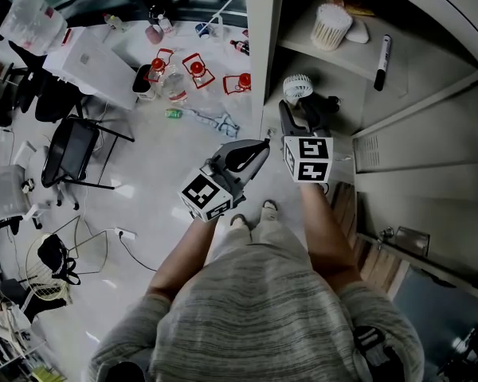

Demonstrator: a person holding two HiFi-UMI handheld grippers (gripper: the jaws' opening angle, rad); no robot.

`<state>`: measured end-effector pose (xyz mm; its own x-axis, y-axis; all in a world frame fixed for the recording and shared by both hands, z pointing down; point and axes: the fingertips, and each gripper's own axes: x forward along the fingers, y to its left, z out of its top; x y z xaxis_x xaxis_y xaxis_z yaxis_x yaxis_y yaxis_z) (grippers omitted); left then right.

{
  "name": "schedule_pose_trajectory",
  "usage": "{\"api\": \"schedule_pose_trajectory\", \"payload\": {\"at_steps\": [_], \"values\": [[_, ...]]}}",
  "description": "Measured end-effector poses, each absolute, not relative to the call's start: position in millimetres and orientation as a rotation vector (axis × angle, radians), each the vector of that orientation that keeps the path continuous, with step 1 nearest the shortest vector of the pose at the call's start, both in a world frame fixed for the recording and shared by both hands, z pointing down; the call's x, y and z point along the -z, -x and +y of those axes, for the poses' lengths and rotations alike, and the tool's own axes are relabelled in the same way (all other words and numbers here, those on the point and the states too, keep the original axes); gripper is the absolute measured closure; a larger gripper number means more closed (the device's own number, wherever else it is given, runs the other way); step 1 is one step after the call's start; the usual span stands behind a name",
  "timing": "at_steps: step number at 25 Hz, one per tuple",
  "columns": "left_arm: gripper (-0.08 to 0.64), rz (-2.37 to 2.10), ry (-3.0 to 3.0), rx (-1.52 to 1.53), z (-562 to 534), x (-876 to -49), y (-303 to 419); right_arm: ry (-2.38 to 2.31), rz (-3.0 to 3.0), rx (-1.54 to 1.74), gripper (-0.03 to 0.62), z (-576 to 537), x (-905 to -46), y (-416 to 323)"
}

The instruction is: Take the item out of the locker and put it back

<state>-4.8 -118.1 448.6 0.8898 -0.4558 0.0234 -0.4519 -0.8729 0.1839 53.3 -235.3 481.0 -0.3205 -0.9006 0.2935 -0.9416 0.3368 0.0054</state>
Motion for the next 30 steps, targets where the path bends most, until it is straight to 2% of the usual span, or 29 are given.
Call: {"api": "schedule_pose_trajectory", "payload": {"at_steps": [15,25,30], "values": [[0.551,-0.617,-2.909,0.051,-112.9,-437.2,-13.9,-1.902,-2.36,-0.163,0.407,-193.6,-404.7,-106.5],[0.551,-0.551,-2.926,0.041,-101.3,-433.5,-26.1,-2.232,-2.08,0.197,0.407,-179.8,-333.1,-157.2],[0.551,-0.529,-2.933,0.041,-97.7,-431.9,-27.4,-2.353,-2.025,0.246,0.407,-183.7,-307.2,-172.4]]}}
